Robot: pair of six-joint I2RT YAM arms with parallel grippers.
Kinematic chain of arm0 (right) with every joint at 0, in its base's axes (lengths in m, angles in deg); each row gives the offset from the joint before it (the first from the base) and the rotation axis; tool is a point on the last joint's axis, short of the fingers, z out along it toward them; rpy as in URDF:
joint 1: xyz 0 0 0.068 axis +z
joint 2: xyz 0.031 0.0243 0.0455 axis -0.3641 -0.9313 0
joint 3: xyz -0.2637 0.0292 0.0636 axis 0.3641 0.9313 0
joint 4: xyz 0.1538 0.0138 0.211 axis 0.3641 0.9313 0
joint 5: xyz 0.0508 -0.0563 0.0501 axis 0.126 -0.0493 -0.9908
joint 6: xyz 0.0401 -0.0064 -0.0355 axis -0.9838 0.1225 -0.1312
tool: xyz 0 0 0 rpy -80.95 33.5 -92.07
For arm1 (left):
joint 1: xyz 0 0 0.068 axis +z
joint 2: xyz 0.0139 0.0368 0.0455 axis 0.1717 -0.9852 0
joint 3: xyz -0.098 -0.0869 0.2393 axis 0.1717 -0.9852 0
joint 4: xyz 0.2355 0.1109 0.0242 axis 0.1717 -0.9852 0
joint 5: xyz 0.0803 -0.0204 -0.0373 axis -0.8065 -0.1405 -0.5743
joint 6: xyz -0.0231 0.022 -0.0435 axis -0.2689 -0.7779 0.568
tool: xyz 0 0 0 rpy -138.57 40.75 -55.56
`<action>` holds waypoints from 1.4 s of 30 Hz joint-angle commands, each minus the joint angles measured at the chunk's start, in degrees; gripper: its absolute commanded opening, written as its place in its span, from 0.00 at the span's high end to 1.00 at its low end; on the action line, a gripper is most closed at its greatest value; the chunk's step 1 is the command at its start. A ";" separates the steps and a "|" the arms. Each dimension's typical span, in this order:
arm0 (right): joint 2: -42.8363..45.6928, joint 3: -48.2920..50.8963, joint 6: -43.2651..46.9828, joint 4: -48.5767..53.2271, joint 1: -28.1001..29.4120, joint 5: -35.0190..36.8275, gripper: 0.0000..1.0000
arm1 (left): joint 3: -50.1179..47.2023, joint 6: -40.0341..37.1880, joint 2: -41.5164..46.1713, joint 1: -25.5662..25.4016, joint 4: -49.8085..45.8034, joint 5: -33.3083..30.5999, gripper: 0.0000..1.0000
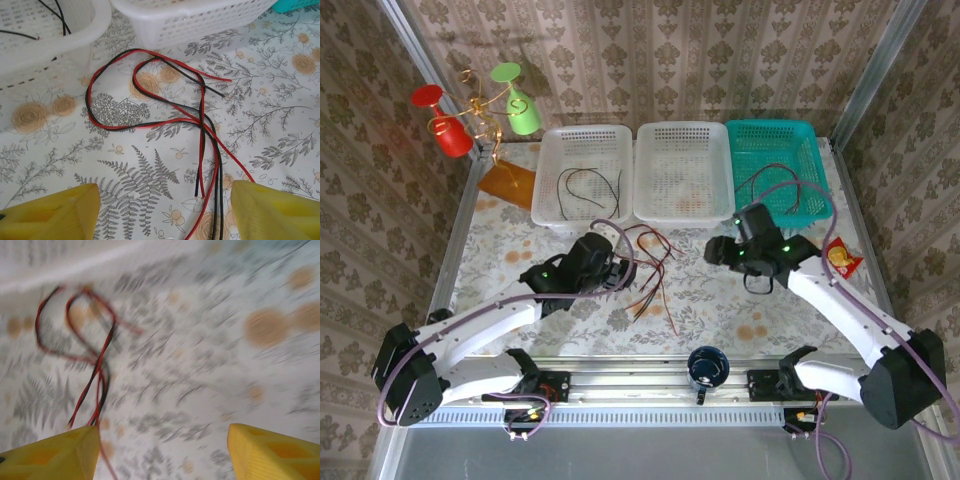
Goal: Untangle the cables
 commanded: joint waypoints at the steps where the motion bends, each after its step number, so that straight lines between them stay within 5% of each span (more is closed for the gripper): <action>1: -3.66 1.59 -3.79 -5.60 5.36 -6.18 0.33 | -1.03 3.08 1.97 1.23 0.59 2.43 0.30; 13: -25.05 -3.94 -1.53 -11.02 15.14 -14.85 0.45 | -3.49 4.43 5.45 3.76 0.50 4.24 0.30; 21: -29.90 -5.31 -1.78 -12.94 16.18 -15.26 0.69 | -3.48 4.05 5.92 4.42 0.01 4.32 0.30; 25: -29.26 -8.09 0.29 -8.84 16.20 -14.72 1.00 | -3.21 4.09 6.33 4.60 -0.31 4.09 0.30; 42: -8.54 -18.94 8.07 -1.53 12.95 -9.83 1.00 | -5.53 5.82 10.65 9.51 3.12 8.70 0.30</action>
